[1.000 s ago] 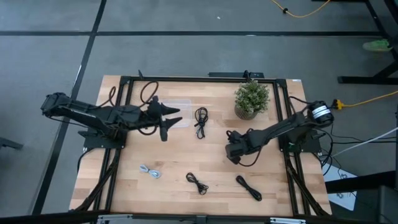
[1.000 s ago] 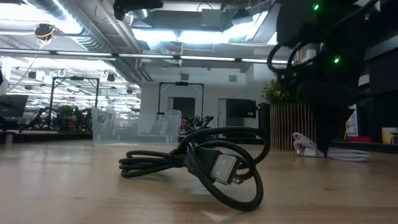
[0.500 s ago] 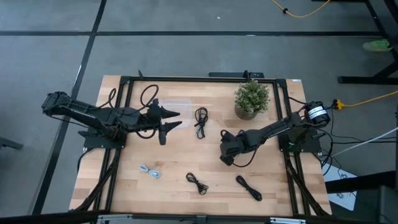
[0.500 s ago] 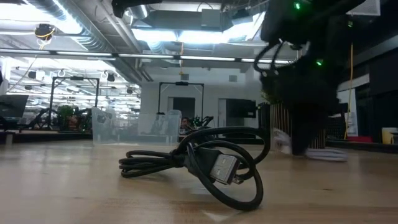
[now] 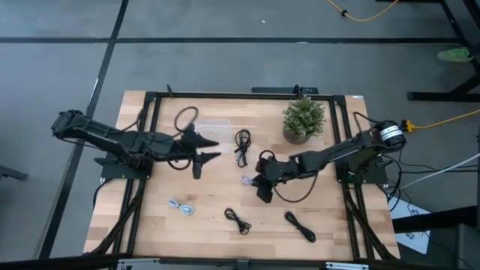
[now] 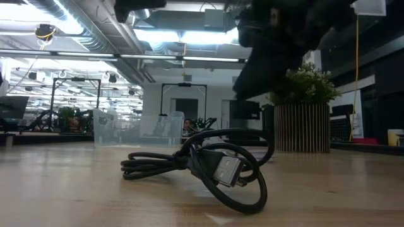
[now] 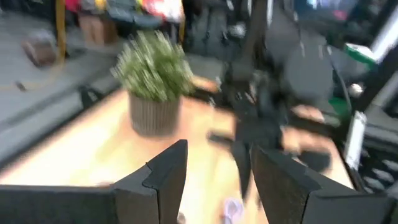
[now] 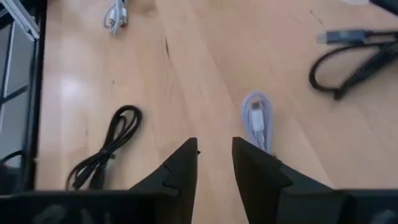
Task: Pick and place USB-C Cables
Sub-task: Put the purple USB cable into the transparent bin
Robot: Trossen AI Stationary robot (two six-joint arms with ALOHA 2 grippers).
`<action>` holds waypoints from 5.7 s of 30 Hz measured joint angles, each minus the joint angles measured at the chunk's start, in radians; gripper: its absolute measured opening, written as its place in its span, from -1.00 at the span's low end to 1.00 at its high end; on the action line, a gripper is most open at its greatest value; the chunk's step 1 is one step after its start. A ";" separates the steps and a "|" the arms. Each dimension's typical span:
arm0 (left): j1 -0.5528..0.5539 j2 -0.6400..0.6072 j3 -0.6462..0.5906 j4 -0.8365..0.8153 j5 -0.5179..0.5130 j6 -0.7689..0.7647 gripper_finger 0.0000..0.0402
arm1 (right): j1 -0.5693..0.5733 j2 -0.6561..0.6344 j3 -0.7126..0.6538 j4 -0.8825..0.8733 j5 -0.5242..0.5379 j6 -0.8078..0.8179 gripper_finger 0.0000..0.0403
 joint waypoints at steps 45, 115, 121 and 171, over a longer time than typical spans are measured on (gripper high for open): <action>0.051 0.909 0.475 -0.229 0.296 0.241 -0.14 | 0.228 -0.131 0.000 -0.675 0.128 0.462 -0.47; 0.020 0.893 0.790 -1.084 0.054 0.306 -0.95 | 0.241 -0.131 0.000 -0.656 0.173 0.459 -0.47; 0.093 0.802 0.818 -1.280 0.018 0.311 -0.96 | 0.241 -0.130 0.000 -0.639 0.182 0.459 -0.47; 0.576 0.516 0.200 -0.698 0.210 0.524 -0.62 | 0.241 -0.130 0.000 -0.609 0.181 0.461 -0.47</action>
